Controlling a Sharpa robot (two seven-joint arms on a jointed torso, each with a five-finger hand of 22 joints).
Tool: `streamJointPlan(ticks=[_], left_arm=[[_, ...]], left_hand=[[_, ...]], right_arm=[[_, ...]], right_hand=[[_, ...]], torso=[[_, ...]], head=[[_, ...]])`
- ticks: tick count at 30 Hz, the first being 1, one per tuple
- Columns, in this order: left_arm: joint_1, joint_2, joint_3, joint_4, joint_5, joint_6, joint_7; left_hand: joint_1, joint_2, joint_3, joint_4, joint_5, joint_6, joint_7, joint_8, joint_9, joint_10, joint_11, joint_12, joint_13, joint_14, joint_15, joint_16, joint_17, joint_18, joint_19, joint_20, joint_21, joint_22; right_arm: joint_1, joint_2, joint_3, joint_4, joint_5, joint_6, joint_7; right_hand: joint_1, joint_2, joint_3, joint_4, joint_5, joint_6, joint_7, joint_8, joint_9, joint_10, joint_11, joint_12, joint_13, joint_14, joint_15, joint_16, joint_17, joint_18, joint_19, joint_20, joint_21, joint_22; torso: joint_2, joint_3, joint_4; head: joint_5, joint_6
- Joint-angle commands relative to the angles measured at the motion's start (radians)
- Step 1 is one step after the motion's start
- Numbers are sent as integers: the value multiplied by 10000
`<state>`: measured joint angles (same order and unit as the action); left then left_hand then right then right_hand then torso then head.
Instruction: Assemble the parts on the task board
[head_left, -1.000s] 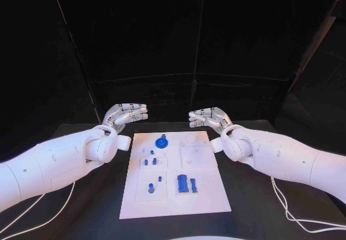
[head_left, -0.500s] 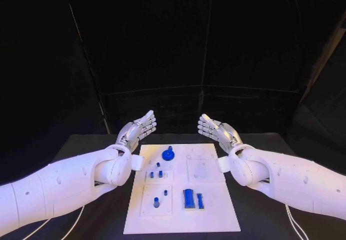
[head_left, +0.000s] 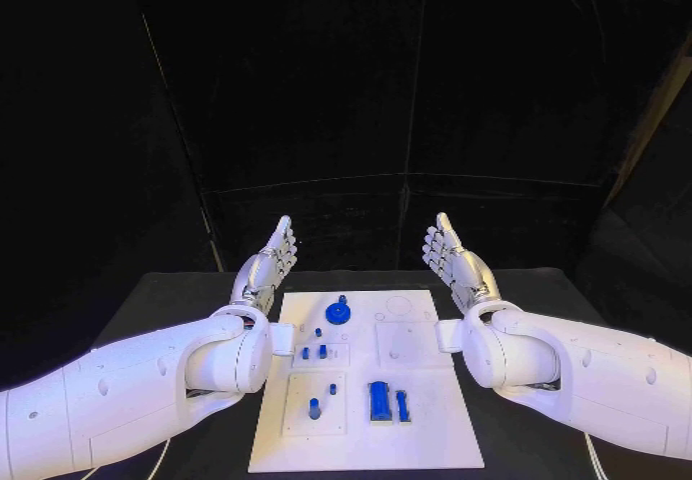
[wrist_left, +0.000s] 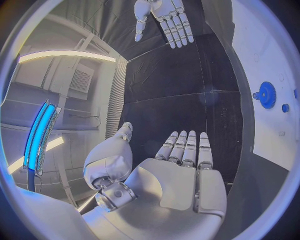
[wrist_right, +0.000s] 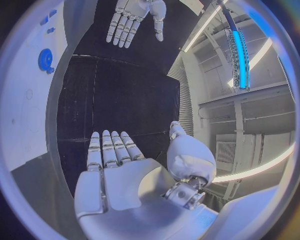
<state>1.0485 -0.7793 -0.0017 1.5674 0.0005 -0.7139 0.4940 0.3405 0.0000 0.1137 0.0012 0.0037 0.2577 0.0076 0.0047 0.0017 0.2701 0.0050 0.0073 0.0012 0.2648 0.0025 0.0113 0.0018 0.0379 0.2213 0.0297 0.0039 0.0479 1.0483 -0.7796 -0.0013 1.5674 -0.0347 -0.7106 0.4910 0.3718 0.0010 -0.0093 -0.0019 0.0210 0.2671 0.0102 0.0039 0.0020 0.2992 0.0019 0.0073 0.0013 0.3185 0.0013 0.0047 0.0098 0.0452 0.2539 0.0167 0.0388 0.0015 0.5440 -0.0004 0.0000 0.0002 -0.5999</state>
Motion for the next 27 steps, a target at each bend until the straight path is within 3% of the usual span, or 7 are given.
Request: streamJointPlan(ticks=[1,5,20,21,22,24,27], left_arm=[[15,-7,17,26,-5,-561,260],[15,-7,17,26,-5,-561,260],[15,-7,17,26,-5,-561,260],[15,-7,17,26,-5,-561,260],[15,-7,17,26,-5,-561,260],[15,-7,17,26,-5,-561,260],[15,-7,17,26,-5,-561,260]], left_hand=[[-1087,0,-363,-12,-37,-819,-76,-47,-17,-859,-50,-73,-12,-846,-25,-113,-18,-379,-708,-297,-39,-479],[-1433,0,-1137,-12,-37,-1090,-76,-47,-17,-1131,-50,-73,-12,-1118,-25,-113,-18,-379,-928,-297,-39,-479],[-2331,0,-1137,-12,-37,-1780,-76,-47,-17,-1858,-50,-73,-12,-1827,-25,-113,-18,-379,-1506,-297,-39,-479],[-2597,0,-1137,-12,-37,-2577,-76,-47,-17,-2701,-50,-73,-12,-2648,-25,-113,-18,-379,-2213,-297,-39,-479],[-3405,0,-1137,-12,-37,-2577,-76,-47,-17,-2701,-50,-73,-12,-2648,-25,-113,-18,-379,-2213,-297,-39,-479],[-3405,0,-1137,-12,-37,-2577,-76,-47,-17,-2701,-50,-73,-12,-2648,-25,-113,-18,-379,-2213,-297,-39,-479],[-3405,0,-1137,-12,-37,-2577,-76,-47,-17,-2701,-50,-73,-12,-2648,-25,-113,-18,-379,-2213,-297,-39,-479]], right_arm=[[17,-4,13,26,347,-594,290],[17,-4,13,26,347,-594,290],[17,-4,13,26,347,-594,290],[17,-4,13,26,347,-594,290],[17,-4,13,26,347,-594,290],[17,-4,13,26,347,-594,290],[17,-4,13,26,347,-594,290]], right_hand=[[-1199,-10,93,19,-210,-861,-102,-39,-20,-966,-19,-73,-13,-1020,-13,-47,-98,-452,-820,-167,-388,-15],[-1572,-10,93,19,-210,-1128,-102,-39,-20,-1271,-19,-73,-13,-1342,-13,-47,-98,-452,-1071,-167,-388,-15],[-2533,-10,93,19,-210,-1805,-102,-39,-20,-2044,-19,-73,-13,-2189,-13,-47,-98,-452,-1726,-167,-388,-15],[-2588,-10,93,19,-210,-1859,-102,-39,-20,-2086,-19,-73,-13,-2231,-13,-47,-98,-452,-1743,-167,-388,-15],[-2860,-10,93,19,-210,-2671,-102,-39,-20,-2992,-19,-73,-13,-2461,-13,-47,-98,-452,-2539,-167,-388,-15],[-3718,-10,93,19,-210,-2671,-102,-39,-20,-2992,-19,-73,-13,-3185,-13,-47,-98,-452,-2539,-167,-388,-15],[-3718,-10,93,19,-210,-2671,-102,-39,-20,-2992,-19,-73,-13,-3185,-13,-47,-98,-452,-2539,-167,-388,-15]], torso=[[2,4,0],[2,4,0],[2,4,0],[2,4,0],[2,4,0],[2,4,0],[2,4,0]], head=[[-2,-1],[-2,-1],[-2,-1],[-2,-1],[-2,-1],[-2,-1],[-2,-1]])
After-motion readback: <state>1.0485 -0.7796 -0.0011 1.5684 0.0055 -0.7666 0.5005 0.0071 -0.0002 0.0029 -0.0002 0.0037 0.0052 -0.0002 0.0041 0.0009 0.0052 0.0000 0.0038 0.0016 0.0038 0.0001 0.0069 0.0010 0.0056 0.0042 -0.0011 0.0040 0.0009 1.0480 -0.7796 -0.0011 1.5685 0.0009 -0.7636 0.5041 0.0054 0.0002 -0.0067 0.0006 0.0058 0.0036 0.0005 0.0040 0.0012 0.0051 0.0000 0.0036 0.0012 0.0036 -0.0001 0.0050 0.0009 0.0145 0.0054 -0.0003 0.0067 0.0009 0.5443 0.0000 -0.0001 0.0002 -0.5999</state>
